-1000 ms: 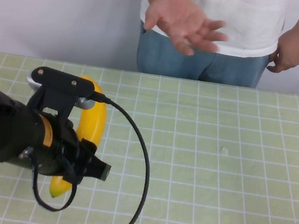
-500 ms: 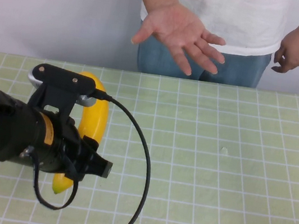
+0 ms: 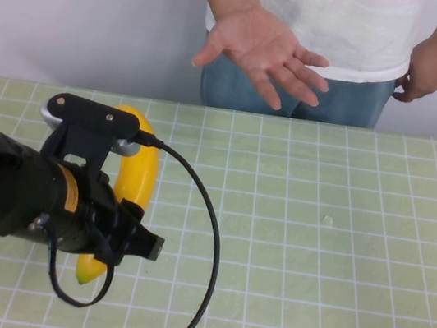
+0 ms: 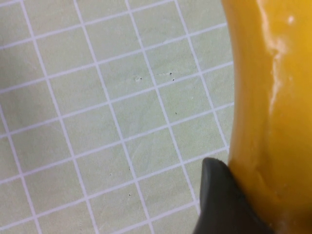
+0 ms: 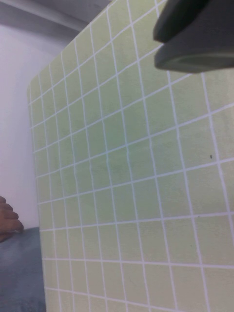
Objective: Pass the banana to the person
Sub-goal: Hand the grabbed banana to the person
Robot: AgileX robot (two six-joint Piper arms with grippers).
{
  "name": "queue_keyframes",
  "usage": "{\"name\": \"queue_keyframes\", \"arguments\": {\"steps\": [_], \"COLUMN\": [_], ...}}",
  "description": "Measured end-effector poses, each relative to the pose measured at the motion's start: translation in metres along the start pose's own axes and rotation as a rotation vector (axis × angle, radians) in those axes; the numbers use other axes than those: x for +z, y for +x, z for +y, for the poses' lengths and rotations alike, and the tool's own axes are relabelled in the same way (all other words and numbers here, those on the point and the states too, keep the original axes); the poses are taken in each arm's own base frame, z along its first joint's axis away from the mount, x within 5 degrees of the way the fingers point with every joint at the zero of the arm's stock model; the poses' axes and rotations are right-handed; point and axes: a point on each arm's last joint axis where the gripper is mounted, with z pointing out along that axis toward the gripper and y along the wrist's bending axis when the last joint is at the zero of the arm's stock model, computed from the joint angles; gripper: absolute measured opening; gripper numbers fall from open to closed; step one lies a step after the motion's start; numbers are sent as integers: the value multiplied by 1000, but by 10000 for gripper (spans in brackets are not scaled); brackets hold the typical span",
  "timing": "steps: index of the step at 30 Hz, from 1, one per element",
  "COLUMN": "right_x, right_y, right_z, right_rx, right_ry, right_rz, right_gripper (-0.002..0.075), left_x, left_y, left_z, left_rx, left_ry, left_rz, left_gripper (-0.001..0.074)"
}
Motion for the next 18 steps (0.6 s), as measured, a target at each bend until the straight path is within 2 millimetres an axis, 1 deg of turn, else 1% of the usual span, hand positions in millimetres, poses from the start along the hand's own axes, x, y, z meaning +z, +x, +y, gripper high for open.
{"name": "queue_keyframes", "arguments": {"steps": [18], "right_x": [0], "right_y": [0], "right_z": [0], "right_rx": [0], "right_ry": [0], "right_rz": [0], "right_gripper": [-9], "left_x": [0], "left_y": [2], "left_z": [1], "left_rx": [3], "left_ry": [-9], "left_rz": [18], "left_gripper": [291]}}
